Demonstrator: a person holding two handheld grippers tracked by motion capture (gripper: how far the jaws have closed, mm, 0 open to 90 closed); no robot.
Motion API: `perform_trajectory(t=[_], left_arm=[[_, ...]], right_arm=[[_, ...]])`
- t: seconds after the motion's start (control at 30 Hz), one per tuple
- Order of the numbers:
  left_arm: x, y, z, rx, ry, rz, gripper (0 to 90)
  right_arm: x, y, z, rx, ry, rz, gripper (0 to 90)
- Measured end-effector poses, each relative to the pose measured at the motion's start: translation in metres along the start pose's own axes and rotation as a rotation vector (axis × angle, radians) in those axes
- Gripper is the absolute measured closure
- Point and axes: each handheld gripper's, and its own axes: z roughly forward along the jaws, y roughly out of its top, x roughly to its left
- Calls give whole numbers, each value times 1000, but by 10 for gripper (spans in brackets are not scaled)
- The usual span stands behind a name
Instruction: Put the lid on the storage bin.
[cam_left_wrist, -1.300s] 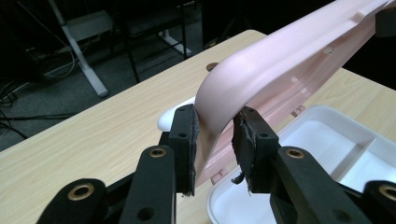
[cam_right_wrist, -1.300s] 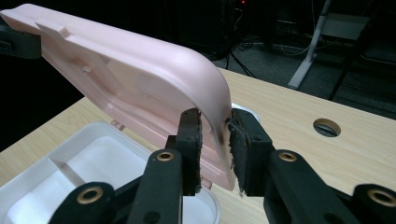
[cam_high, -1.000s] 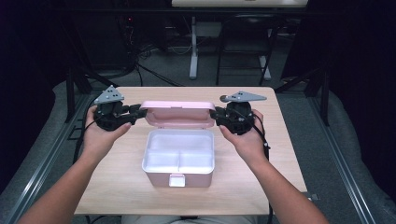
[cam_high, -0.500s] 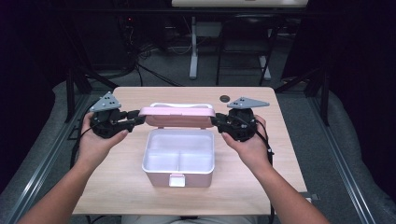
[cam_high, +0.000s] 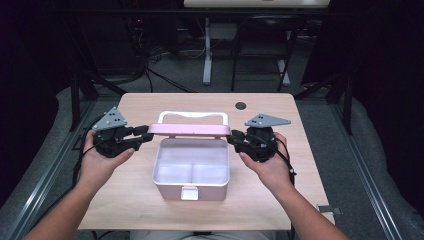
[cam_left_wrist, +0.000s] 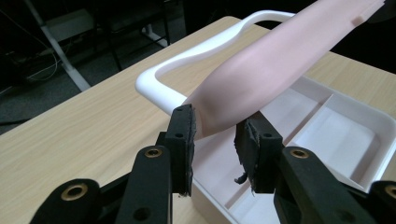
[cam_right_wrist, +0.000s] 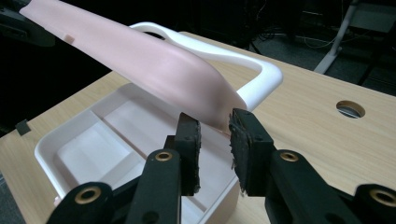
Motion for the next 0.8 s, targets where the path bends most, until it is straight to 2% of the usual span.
perform_trajectory(t=[0.17,0.57,0.8], left_arm=[[-2,-8,-3,7,-3,3,658],[-12,-32,-7,19,-37,-13,649],[-14,-43,-8,28,-37,-21,649]], right_arm=[[3,-8,-4,2,6,-9,724],[9,-31,-12,19,47,4,723],[11,-42,-12,25,59,4,723]])
